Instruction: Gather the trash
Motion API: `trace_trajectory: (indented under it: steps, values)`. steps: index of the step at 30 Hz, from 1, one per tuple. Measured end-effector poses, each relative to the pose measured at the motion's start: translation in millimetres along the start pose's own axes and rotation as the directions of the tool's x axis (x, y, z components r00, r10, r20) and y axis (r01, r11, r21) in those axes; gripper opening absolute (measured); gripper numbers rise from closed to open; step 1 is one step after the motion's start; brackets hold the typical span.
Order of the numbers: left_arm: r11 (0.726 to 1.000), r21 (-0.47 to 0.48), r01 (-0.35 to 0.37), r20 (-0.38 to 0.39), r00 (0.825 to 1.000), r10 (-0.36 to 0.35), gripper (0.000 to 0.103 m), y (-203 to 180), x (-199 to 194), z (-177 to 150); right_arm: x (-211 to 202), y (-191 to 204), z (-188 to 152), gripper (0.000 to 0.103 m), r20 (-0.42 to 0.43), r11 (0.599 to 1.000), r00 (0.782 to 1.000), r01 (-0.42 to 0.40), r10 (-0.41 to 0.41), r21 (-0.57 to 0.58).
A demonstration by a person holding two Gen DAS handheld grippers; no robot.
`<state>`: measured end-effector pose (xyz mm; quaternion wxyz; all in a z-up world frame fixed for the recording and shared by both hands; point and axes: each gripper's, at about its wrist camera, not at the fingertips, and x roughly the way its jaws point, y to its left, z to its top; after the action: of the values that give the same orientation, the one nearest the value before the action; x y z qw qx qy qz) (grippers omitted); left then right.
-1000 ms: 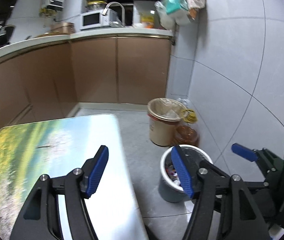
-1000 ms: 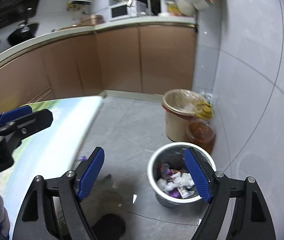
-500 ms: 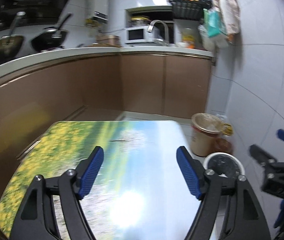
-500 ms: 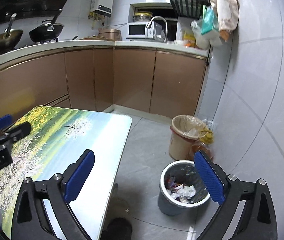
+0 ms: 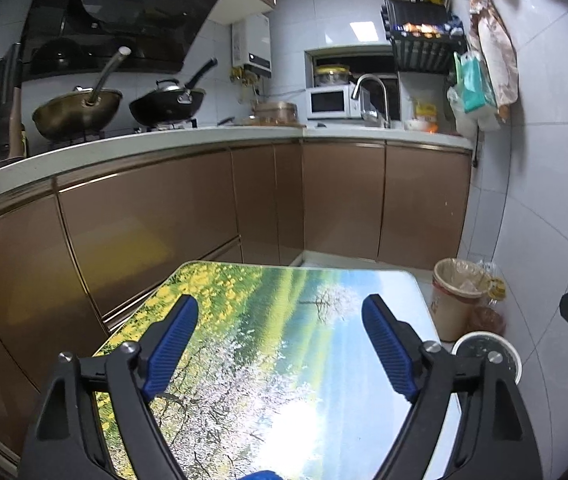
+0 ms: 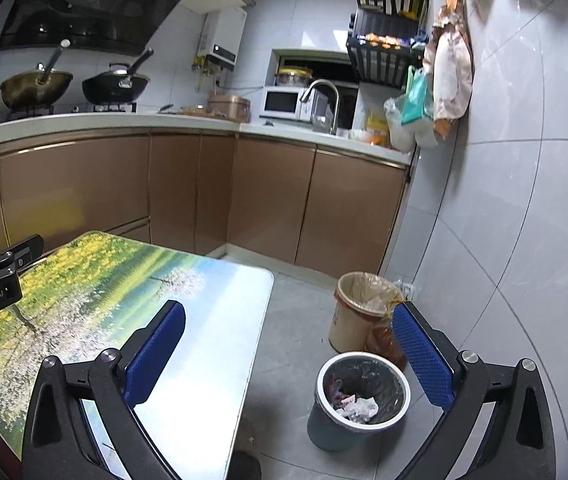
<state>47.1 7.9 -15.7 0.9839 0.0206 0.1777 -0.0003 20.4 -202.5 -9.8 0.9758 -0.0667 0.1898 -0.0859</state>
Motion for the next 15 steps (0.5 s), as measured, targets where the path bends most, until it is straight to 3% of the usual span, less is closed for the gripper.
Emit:
trace_trajectory:
  steps: [15]
  values:
    - [0.999,-0.010,0.052,0.071,0.996,-0.052,0.083,1.4,-31.8,8.2,-32.0,2.2,5.8,0.102,0.064,1.000,0.998,-0.007,0.007,0.001]
